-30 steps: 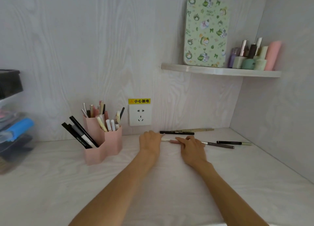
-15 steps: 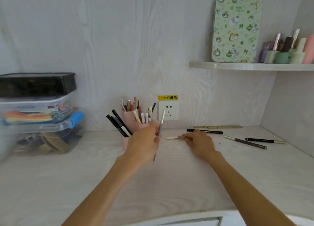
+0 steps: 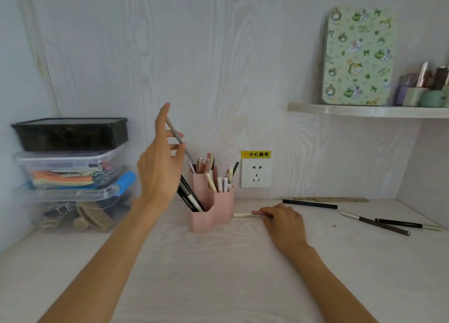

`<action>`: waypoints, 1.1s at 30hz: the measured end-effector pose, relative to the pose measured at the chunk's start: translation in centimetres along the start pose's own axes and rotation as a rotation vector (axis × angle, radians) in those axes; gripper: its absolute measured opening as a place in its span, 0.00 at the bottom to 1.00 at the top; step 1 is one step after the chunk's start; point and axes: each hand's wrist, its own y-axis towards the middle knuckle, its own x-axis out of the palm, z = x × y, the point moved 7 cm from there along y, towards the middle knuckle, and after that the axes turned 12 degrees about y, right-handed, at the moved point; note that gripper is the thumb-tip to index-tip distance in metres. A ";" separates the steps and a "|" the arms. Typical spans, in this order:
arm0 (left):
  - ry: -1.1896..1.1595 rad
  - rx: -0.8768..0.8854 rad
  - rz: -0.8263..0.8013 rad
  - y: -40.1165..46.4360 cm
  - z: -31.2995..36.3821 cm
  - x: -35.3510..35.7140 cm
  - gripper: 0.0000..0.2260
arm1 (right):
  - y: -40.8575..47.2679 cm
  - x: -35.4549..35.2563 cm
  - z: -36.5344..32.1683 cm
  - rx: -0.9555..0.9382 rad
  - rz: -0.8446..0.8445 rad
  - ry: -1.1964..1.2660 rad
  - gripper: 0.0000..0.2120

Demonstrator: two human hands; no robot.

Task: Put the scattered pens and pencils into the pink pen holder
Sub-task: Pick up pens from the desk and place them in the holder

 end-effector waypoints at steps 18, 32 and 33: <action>0.178 0.465 -0.489 -12.7 5.4 7.6 0.07 | 0.3 -0.4 0.5 -0.048 -0.149 0.394 0.21; 0.427 0.414 -0.819 -14.8 4.7 12.5 0.14 | 0.3 -1.5 2.9 0.146 -0.134 0.332 0.09; 0.443 0.429 -0.813 -14.7 4.4 11.9 0.14 | 0.3 -1.3 2.7 0.149 -0.168 0.335 0.08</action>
